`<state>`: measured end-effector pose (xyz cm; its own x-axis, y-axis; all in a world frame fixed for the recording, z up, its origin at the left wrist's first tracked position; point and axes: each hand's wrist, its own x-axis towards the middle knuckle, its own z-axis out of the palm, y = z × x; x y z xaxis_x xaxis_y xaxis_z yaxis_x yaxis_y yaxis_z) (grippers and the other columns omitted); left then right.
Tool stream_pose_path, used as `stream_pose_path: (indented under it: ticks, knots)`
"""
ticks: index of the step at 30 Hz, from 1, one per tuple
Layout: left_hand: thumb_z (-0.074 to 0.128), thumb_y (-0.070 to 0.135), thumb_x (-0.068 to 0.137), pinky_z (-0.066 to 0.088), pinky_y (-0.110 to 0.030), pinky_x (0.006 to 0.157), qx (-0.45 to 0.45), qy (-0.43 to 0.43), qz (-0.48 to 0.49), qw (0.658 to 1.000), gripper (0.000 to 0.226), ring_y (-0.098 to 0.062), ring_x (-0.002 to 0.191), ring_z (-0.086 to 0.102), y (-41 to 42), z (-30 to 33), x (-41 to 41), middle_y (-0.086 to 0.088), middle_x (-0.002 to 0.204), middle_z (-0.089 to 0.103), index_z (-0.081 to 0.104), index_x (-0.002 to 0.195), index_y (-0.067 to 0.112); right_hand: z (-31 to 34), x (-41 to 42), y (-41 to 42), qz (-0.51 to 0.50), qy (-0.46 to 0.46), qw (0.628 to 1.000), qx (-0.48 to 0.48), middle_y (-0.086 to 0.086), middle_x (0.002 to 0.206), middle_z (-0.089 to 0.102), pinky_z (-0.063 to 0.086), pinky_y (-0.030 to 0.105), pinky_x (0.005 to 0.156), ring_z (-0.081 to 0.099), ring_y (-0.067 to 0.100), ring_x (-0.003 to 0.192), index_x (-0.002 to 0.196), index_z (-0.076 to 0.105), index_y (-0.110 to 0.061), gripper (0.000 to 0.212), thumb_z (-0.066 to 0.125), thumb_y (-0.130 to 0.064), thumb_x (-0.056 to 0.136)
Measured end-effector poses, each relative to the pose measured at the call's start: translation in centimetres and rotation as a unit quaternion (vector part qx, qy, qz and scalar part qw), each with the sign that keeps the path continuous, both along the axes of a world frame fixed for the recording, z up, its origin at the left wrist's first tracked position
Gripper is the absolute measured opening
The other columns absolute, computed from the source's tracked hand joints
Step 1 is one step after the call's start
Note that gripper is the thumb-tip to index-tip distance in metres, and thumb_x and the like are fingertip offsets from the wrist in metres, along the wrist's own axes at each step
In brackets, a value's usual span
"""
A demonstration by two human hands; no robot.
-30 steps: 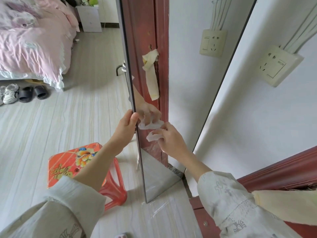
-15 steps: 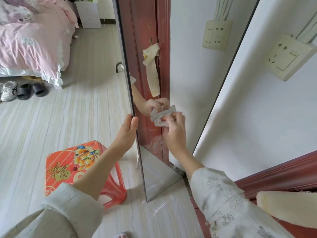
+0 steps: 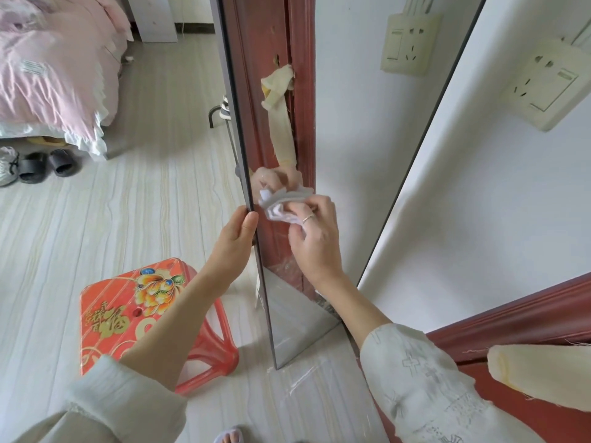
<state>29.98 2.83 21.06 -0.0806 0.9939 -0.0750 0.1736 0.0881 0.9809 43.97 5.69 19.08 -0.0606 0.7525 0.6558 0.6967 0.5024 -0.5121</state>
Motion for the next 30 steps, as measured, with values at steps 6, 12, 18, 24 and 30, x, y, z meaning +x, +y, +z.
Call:
stream_pose_path:
  ticks: [6, 12, 18, 24, 30]
  knots:
    - [0.029, 0.034, 0.099, 0.043, -0.055, 0.092, 0.016, 0.020, 0.010, 1.000, 0.032, -0.028, 0.085, 0.050, 0.1, -0.4, 0.0, -0.017, 0.088, 0.048, 0.043, 0.085, 0.009, -6.9, -0.1, -1.9, 0.063, -0.081, 0.994, -0.040, 0.004, 0.092, 0.053, 0.047, 0.023, 0.079, 0.046, 0.018, 0.089, 0.090, 0.071, -0.016, 0.014, 0.064, -0.007, 0.081]
    - [0.026, 0.027, 0.100, 0.036, -0.021, 0.060, 0.067, 0.093, 0.069, 0.991, 0.029, 0.002, 0.053, 0.033, -0.4, -0.6, 1.8, 0.003, 0.066, 0.031, 0.033, 0.073, 0.021, -7.8, 3.6, -2.2, 0.129, -0.209, 0.958, -0.147, 0.008, 0.087, 0.058, 0.056, 0.029, 0.058, 0.058, 0.024, 0.079, 0.085, 0.072, -0.005, 0.017, 0.065, 0.003, 0.072]
    - [0.025, 0.024, 0.101, 0.031, -0.011, 0.050, 0.075, 0.099, 0.128, 0.984, 0.023, 0.002, 0.047, 0.031, -0.5, -0.5, 3.0, 0.004, 0.064, 0.027, 0.034, 0.086, 0.008, -1.2, 6.6, 1.6, -0.044, 0.005, 0.999, -0.015, 0.012, 0.092, 0.054, 0.036, 0.007, 0.079, 0.050, 0.020, 0.088, 0.092, 0.068, -0.005, 0.029, 0.043, -0.002, 0.077]
    - [0.024, 0.024, 0.101, 0.030, -0.011, 0.049, 0.073, 0.109, 0.153, 0.979, 0.024, -0.004, 0.052, 0.026, -0.7, -0.3, 3.5, 0.004, 0.063, 0.027, 0.032, 0.085, 0.008, 0.3, 4.3, 4.3, -0.076, 0.058, 0.995, 0.038, 0.017, 0.096, 0.054, 0.038, 0.014, 0.081, 0.053, 0.030, 0.087, 0.090, 0.068, -0.002, 0.027, 0.053, 0.014, 0.074]
    - [0.024, 0.025, 0.101, 0.029, -0.010, 0.046, 0.071, 0.111, 0.146, 0.981, 0.024, -0.010, 0.055, 0.026, -0.6, -0.3, 3.1, 0.003, 0.063, 0.028, 0.032, 0.082, 0.012, -8.7, 4.3, 0.8, -0.012, -0.081, 0.978, -0.193, 0.006, 0.109, 0.054, 0.037, 0.015, 0.086, 0.045, 0.021, 0.101, 0.098, 0.069, -0.013, 0.018, 0.058, -0.006, 0.087]
